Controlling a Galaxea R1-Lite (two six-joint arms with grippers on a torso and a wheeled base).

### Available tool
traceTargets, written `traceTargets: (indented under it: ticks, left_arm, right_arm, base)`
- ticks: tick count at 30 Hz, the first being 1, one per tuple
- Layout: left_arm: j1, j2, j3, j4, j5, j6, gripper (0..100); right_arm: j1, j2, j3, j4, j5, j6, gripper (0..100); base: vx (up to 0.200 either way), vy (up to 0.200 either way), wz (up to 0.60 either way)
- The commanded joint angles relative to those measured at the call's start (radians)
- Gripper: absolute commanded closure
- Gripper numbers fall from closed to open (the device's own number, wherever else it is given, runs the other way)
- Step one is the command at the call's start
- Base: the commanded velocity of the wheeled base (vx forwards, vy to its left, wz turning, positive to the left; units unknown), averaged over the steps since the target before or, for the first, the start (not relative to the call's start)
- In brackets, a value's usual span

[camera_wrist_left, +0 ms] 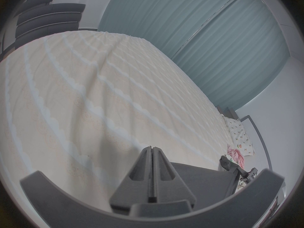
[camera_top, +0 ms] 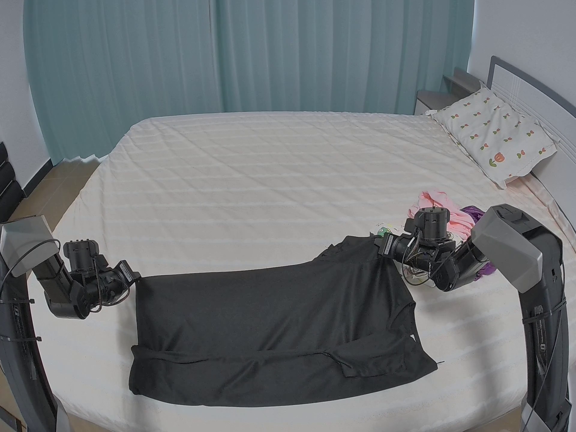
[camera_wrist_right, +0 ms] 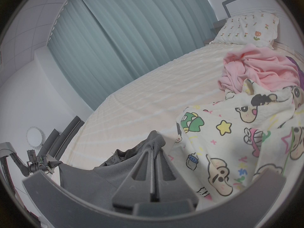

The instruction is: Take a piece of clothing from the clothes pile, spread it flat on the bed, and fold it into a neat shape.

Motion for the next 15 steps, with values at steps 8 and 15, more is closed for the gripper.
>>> traceTargets:
  ticks: [8,15]
  left_arm:
    - [0.001,-0.034,0.009,0.003,0.001,-0.001,100]
    - [0.001,-0.062,0.003,0.009,0.004,0.001,100]
  right_arm:
    - [-0.007,0.013,0.05,-0.049,0.005,-0.004,100]
    - [-0.005,0.025,0.052,-0.126,-0.001,-0.002,100]
  base:
    - [0.0,0.0,0.0]
    - [0.0,0.0,0.0]
